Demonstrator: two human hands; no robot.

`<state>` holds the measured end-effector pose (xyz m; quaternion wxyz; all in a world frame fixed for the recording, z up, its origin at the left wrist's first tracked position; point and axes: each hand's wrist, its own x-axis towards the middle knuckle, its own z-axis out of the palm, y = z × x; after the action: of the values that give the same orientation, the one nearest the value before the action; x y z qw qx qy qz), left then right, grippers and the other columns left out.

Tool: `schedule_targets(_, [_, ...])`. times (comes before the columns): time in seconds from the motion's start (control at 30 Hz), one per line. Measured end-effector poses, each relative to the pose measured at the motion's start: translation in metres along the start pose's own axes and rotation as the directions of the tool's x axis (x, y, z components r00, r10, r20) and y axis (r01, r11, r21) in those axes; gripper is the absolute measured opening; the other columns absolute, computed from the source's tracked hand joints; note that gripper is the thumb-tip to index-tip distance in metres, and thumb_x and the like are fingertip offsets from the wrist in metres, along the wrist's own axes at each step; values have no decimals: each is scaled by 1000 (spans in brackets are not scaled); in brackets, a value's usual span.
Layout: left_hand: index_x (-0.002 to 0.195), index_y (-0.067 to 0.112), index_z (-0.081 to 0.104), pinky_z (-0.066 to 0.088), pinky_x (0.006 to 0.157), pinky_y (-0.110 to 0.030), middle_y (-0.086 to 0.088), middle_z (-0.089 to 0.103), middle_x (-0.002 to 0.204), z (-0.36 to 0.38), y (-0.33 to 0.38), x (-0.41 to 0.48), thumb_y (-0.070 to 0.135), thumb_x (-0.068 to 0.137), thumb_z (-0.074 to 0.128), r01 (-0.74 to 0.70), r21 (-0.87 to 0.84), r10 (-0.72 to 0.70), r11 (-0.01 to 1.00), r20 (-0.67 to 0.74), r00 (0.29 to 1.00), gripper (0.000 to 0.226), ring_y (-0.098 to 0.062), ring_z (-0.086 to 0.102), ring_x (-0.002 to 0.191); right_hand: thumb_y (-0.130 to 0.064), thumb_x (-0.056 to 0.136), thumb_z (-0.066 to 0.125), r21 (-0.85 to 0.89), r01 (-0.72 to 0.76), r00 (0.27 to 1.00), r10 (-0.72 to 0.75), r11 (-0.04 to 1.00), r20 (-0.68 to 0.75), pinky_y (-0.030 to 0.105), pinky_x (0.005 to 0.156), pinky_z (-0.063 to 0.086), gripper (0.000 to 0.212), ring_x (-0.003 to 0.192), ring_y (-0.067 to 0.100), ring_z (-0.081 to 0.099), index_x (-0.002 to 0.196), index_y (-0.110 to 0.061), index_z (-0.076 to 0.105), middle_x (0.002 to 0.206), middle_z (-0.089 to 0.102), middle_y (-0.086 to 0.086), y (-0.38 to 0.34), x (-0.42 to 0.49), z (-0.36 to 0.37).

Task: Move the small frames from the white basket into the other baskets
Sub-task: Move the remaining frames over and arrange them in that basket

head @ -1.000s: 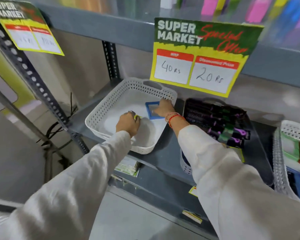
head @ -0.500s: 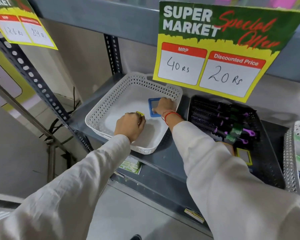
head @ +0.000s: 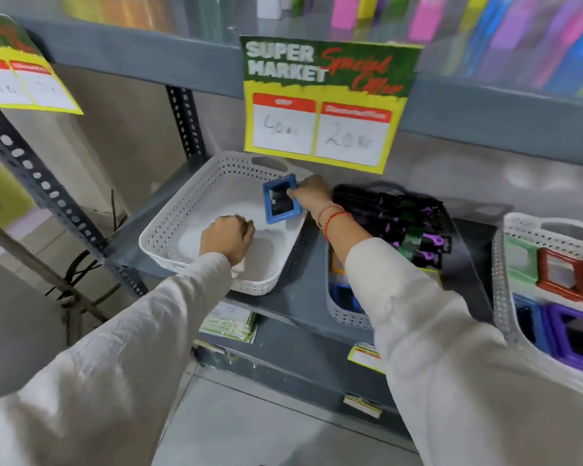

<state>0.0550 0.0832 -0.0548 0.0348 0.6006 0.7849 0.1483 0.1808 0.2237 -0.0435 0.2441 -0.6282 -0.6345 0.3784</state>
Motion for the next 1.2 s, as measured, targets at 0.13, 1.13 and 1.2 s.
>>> schedule_targets(0.13, [89, 0, 64, 43, 69, -35, -24, 66, 100, -7, 26, 6, 32, 98, 37, 5, -58, -6, 998, -28, 1000, 43, -41, 60, 94, -15, 82, 69, 72, 17, 994, -9, 997, -110, 27, 62, 42, 24, 83, 20, 58, 68, -5, 53, 84, 57, 11, 21, -21, -55])
schedule_targets(1.13, [117, -6, 53, 41, 90, -39, -29, 60, 118, 88, 381, -112, 8, 97, 37, -224, -636, 395, 738, 139, 908, 30, -40, 56, 111, -26, 83, 70, 34, -479, 746, 427, 877, -511, 34, 92, 49, 43, 110, 29, 62, 111, 6, 62, 116, 65, 20, 278, -179, -311])
schedule_targets(1.2, [119, -6, 52, 42, 90, -40, -30, 59, 118, 92, 386, -117, 7, 97, 37, -169, -674, 357, 719, 150, 922, 30, -41, 55, 111, -23, 83, 70, 31, -490, 751, 439, 871, -494, 32, 82, 49, 31, 101, 25, 64, 98, 3, 63, 106, 65, 20, 282, -178, -302])
